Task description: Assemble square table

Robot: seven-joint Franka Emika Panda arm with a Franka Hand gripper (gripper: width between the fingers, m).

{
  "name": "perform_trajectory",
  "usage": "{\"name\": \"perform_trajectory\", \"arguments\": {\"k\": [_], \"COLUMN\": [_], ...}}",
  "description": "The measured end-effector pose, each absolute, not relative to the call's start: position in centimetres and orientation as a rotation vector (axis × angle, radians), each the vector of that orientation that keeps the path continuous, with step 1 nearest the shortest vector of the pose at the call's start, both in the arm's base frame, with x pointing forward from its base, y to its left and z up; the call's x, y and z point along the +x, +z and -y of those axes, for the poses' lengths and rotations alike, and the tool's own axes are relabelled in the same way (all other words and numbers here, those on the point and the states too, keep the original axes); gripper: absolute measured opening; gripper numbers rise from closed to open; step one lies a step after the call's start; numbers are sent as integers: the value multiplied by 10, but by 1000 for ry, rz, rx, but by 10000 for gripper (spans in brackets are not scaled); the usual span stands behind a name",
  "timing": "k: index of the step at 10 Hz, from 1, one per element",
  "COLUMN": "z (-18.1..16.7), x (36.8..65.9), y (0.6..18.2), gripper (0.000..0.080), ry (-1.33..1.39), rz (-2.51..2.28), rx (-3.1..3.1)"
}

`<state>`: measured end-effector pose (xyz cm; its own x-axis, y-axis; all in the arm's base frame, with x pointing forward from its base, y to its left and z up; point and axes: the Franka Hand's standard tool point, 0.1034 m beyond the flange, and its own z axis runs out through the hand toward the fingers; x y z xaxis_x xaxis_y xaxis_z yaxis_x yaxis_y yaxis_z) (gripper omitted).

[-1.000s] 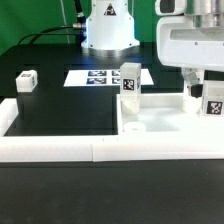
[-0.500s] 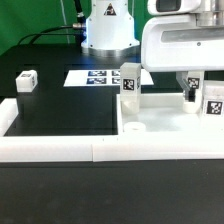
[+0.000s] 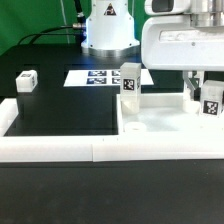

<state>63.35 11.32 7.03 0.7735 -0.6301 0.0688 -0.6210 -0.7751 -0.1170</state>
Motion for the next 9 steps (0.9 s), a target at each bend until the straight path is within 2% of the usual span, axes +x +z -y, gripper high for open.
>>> {"name": "perform_trajectory", "arguments": {"k": [5, 9], "z": [-111, -112], "x": [631, 629], "y": [69, 69], "gripper": [294, 294], "ry": [24, 45], "rz": [-2194, -2404], "rx": [-2064, -1811]}}
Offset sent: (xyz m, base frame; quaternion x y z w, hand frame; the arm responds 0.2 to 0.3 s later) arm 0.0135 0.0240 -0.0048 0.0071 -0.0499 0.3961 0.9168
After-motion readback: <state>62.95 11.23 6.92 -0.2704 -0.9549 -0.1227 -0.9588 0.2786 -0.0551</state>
